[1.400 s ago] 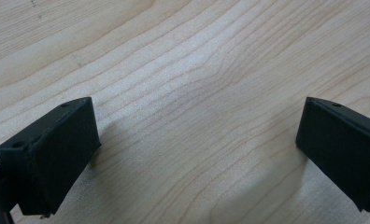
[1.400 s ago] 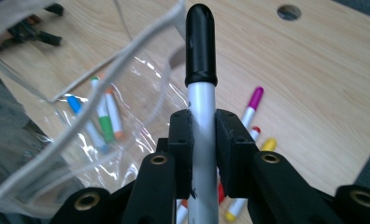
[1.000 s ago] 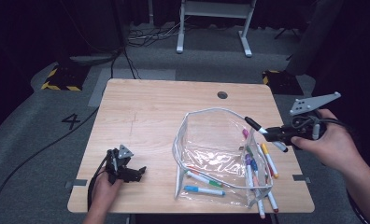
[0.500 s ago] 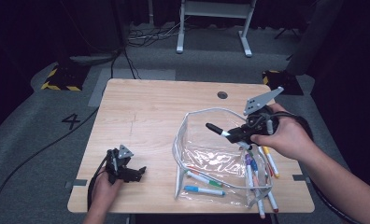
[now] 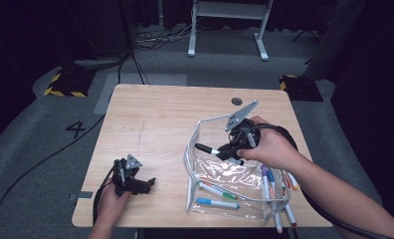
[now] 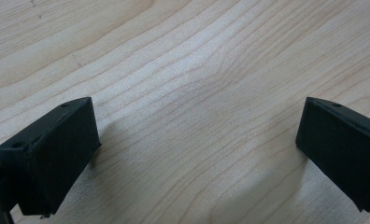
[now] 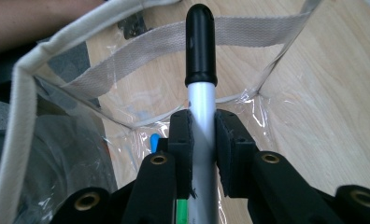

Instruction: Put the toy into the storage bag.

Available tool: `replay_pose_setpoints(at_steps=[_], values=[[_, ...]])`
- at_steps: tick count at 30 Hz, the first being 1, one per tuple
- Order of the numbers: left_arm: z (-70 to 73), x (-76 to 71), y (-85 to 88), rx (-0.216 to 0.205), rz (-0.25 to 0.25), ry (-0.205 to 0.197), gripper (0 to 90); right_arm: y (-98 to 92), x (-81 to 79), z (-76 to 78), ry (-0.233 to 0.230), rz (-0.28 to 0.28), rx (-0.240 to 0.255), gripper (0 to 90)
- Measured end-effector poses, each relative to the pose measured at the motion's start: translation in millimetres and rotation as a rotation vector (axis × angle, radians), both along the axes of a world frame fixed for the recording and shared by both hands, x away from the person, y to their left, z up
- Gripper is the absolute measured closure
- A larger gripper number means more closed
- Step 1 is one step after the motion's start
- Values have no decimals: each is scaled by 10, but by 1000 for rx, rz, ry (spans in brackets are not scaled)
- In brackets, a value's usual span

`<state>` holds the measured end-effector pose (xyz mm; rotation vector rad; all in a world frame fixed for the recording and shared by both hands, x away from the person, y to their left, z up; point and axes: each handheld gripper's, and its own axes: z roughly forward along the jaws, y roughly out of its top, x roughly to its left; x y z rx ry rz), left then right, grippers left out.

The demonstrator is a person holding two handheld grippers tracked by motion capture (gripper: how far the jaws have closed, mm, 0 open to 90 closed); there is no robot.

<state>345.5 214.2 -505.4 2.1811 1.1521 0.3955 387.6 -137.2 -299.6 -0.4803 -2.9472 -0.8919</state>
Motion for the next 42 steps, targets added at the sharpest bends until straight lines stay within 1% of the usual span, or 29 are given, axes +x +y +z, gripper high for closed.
replay_pose_setpoints(at_steps=[4, 8, 9, 16, 23, 27, 34, 39, 40, 42], values=[[0, 0, 0, 0, 0, 0, 0, 84, 25, -120, 17, 12, -24, 776], [0, 0, 0, 0, 0, 0, 0, 147, 34, -266, 44, 28, -62, 776], [0, 0, 0, 0, 0, 0, 0, 161, 35, -307, 50, 26, -79, 776], [0, 0, 0, 0, 0, 0, 0, 213, 70, -513, 87, 27, -155, 776], [0, 0, 0, 1, 0, 0, 0, 279, 107, -702, 107, 42, -241, 776], [0, 0, 0, 0, 0, 0, 0, 331, 130, -772, 110, 56, -284, 775], [1, 1, 2, 3, -2, -1, 0, 422, 144, -910, 132, 69, -337, 776], [0, 0, 0, 1, 0, 0, 0, 451, 165, -972, 136, 76, -355, 776], [0, 0, 0, 1, 0, 0, 0, 453, 164, -981, 137, 73, -363, 776], [0, 0, 0, 0, -1, 0, 0, 452, 169, -1023, 138, 84, -378, 777]])
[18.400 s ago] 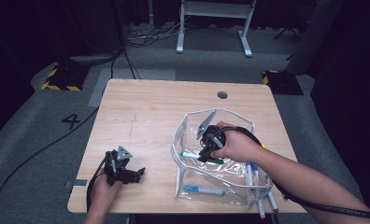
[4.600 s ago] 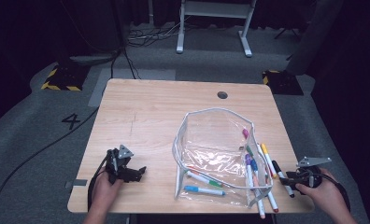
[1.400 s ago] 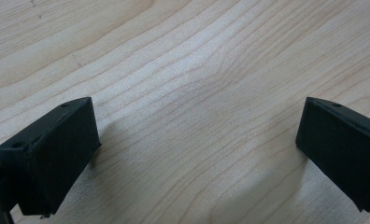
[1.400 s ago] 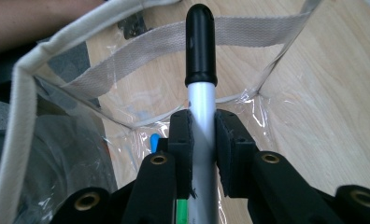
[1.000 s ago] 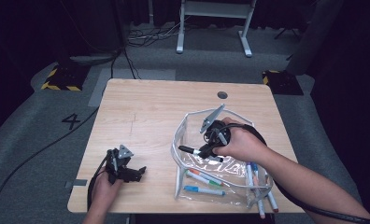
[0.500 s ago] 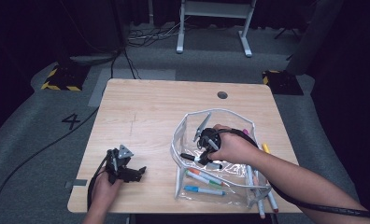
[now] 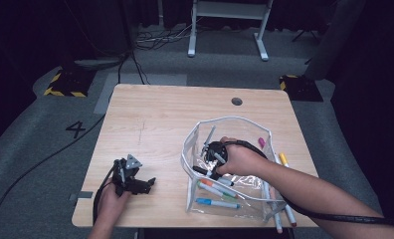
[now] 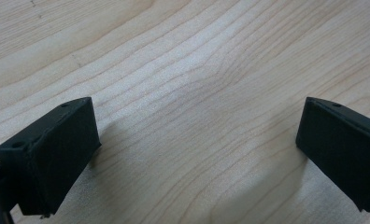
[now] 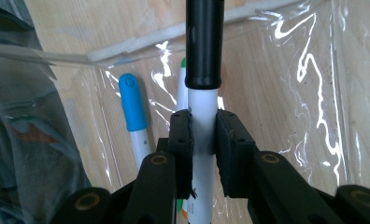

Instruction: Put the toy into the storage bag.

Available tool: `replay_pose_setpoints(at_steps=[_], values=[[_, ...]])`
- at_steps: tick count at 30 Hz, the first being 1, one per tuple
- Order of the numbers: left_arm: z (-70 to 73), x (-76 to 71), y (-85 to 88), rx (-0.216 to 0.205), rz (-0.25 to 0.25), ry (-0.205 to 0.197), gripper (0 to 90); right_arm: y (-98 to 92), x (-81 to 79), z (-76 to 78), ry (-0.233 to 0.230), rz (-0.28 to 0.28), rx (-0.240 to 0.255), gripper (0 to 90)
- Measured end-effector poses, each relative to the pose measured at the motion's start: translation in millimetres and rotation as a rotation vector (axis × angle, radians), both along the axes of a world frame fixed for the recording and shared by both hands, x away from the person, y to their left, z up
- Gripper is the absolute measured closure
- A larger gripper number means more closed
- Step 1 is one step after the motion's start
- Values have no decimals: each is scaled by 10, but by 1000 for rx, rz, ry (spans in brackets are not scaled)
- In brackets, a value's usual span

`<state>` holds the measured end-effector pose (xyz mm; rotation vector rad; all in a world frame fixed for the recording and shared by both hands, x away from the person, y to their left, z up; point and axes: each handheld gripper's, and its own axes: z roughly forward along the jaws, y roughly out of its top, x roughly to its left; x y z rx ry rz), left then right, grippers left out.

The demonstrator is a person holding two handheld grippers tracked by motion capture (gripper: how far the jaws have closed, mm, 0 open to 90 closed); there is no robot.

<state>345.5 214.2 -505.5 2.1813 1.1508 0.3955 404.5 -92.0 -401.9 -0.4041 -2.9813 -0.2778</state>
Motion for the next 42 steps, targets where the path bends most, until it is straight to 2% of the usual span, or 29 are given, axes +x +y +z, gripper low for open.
replay_pose_setpoints(at_steps=[3, 13, 15, 16, 17, 18, 22, 33, 38, 42], values=[[0, 0, 0, 0, 0, 0, 0, 8, -12, -45, 11, 2, -28, 777], [0, 0, 0, 0, 1, 0, 0, 0, -20, -138, 22, 13, -60, 766], [0, 0, 0, 0, 1, 0, 0, -15, -17, -154, 10, 2, -31, 586], [0, 0, 0, 0, 1, 0, 0, -24, -15, -150, 3, -4, -8, 546], [0, 0, 0, 1, 1, 0, 0, -33, -17, -127, -1, -10, 7, 557], [1, 0, 0, 1, 1, 0, 0, -41, -24, -88, -4, -11, 4, 549], [0, 0, 0, 0, 1, 0, 0, -105, -26, 116, -56, -43, 82, 509], [0, 0, 0, 0, 1, 0, 0, -430, -125, 864, -151, -124, 322, 486], [0, 0, 0, 0, 1, 0, 0, -653, -187, 1193, -204, -163, 405, 486], [0, 0, 0, 0, 1, 0, 0, -888, -250, 1370, -239, -199, 445, 485]])
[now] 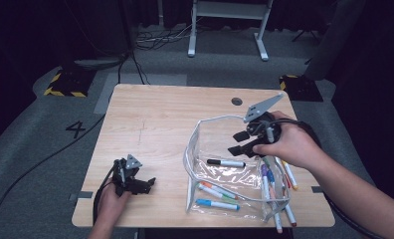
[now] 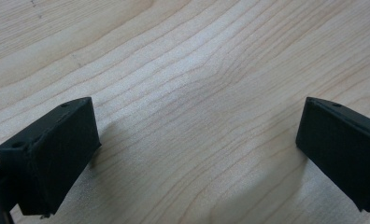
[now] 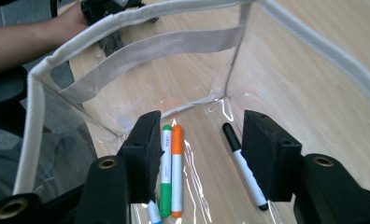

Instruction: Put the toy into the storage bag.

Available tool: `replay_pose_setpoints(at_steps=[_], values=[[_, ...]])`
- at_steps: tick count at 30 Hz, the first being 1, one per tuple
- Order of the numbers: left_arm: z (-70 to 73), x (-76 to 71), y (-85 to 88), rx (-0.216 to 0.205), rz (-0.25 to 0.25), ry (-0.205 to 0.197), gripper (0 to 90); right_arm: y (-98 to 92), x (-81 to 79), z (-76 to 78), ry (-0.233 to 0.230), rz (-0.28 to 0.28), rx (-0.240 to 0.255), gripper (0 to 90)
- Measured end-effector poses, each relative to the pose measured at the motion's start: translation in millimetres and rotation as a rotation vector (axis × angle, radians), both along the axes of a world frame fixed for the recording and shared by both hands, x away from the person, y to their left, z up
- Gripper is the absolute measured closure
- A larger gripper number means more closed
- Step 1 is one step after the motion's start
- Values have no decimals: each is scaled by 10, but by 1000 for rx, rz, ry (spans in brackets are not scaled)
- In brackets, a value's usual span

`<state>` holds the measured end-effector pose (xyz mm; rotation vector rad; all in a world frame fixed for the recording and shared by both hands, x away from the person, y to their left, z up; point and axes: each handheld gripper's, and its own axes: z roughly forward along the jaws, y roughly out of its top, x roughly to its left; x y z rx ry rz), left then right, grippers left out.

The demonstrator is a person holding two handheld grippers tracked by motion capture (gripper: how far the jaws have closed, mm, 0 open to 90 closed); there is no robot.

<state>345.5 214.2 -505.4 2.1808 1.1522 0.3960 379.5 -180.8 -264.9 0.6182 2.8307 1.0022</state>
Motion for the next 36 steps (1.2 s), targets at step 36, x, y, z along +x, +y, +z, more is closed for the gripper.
replay_pose_setpoints(at_steps=[36], values=[[0, 0, 0, 0, 0, 0, 0, -1963, 50, -690, 2, -462, 95, 470]])
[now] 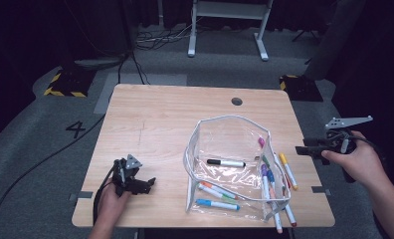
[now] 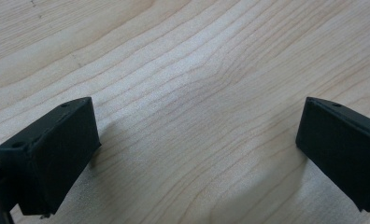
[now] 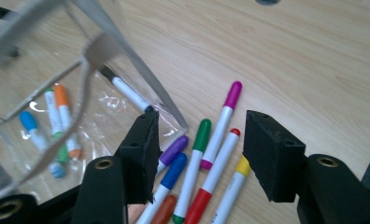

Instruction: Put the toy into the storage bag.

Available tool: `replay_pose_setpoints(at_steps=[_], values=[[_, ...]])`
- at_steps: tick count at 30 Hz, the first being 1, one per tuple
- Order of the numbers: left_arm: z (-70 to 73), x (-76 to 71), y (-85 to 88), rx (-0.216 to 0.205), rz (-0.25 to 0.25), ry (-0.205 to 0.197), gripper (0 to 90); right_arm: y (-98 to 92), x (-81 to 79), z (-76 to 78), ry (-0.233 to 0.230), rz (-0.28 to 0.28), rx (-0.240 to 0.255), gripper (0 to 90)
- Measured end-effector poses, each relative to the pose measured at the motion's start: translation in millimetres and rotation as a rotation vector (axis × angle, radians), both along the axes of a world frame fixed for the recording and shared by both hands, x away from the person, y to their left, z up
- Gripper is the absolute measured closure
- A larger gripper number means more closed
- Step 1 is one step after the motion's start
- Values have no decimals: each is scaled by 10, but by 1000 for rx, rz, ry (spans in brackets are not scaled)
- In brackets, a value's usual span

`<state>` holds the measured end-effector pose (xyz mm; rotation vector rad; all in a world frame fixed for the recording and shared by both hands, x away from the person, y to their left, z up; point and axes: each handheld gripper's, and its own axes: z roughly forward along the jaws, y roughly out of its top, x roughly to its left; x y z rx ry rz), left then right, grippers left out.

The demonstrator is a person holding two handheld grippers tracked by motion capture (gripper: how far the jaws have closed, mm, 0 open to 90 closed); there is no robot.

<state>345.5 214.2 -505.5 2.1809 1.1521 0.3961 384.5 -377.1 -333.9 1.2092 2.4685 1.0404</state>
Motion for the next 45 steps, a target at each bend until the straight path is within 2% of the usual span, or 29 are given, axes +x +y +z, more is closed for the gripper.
replay_pose_setpoints(at_steps=[10, 15, 22, 29, 31, 38, 41, 45], values=[[0, 0, 0, 0, 0, 0, 0, -95, 73, -715, 46, -38, -20, 471], [0, 0, 0, 0, 0, 0, 0, -162, 111, -954, 55, -66, -23, 472], [0, 0, 0, 0, 0, 0, 0, -189, 125, -1253, 70, -85, -55, 476], [0, 0, 0, 1, -1, 0, 0, -185, 162, -1408, 84, -98, -87, 501], [0, 0, 0, 0, 0, 0, 0, -187, 176, -1429, 81, -99, -110, 527], [0, 0, 0, 0, 0, 0, 0, -184, 171, -1416, 78, -141, -192, 695], [0, 0, 0, 0, 0, 0, 0, -179, 169, -1409, 86, -170, -199, 764], [0, 0, 0, 0, -1, 0, 0, -172, 179, -1395, 107, -193, -206, 770]])
